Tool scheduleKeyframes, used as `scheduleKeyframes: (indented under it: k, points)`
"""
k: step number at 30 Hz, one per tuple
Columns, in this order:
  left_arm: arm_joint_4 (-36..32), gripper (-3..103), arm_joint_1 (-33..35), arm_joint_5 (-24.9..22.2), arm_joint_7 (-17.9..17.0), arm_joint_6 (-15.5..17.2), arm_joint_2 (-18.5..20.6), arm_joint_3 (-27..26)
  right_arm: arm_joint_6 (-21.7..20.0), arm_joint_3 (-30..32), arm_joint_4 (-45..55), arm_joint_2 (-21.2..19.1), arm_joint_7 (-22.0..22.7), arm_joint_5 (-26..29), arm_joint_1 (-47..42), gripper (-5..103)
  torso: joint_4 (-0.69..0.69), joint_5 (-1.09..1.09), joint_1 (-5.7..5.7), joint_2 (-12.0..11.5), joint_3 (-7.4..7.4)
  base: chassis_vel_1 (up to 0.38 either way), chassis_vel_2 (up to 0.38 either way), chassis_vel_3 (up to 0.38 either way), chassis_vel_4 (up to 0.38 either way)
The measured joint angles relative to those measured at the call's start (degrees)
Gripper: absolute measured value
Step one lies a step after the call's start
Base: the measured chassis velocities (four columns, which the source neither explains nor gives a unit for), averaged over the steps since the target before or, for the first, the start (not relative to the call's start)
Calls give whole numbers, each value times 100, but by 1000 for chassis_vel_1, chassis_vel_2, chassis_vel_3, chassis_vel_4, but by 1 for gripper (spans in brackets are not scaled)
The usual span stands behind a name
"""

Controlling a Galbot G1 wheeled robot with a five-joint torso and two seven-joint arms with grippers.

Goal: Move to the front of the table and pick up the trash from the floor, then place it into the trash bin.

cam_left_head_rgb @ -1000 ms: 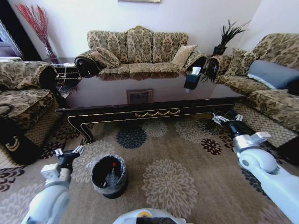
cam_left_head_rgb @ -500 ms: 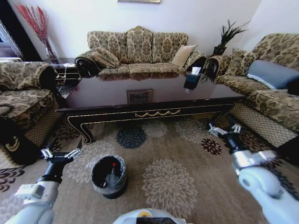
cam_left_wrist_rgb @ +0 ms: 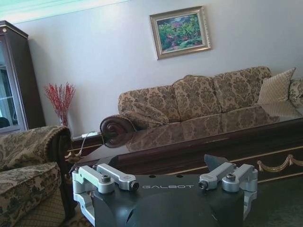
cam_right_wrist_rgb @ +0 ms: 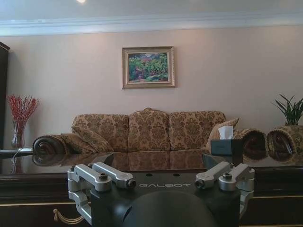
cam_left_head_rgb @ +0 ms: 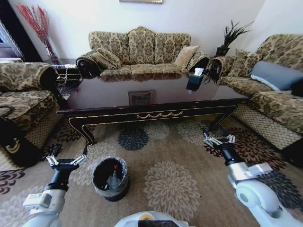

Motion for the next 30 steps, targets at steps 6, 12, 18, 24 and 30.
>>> scheduleKeyframes:
  k: [6, 12, 18, 24, 30]
  points:
    - [-13, 100, 46, -8, 3, -16, -3, -4, 21, 23, -16, 78, -28, -61, -48, 100, 0, 0, 1, 0, 1, 62, -88, -72, 77]
    - [21, 100, 67, -37, 4, -133, -20, -54, 28, 37, -35, 103, -44, -92, -84, 100, 0, 0, 1, 0, 0, 187, -180, -185, 211]
    - [112, 100, 80, -25, 10, -258, -60, -49, 30, 38, -30, 117, -51, -102, -97, 100, 0, 0, 0, 0, 0, 269, -276, -269, 267]
    - [121, 100, 59, -25, 21, -267, -62, -56, 44, 43, -19, 162, -51, -102, -124, 100, -1, 1, 0, 0, 0, 324, -320, -333, 309]
    - [101, 100, 46, 11, 27, -250, -96, -5, 83, 45, -16, 213, -80, -118, -149, 100, 0, 0, 0, 0, 0, 347, -364, -351, 366]
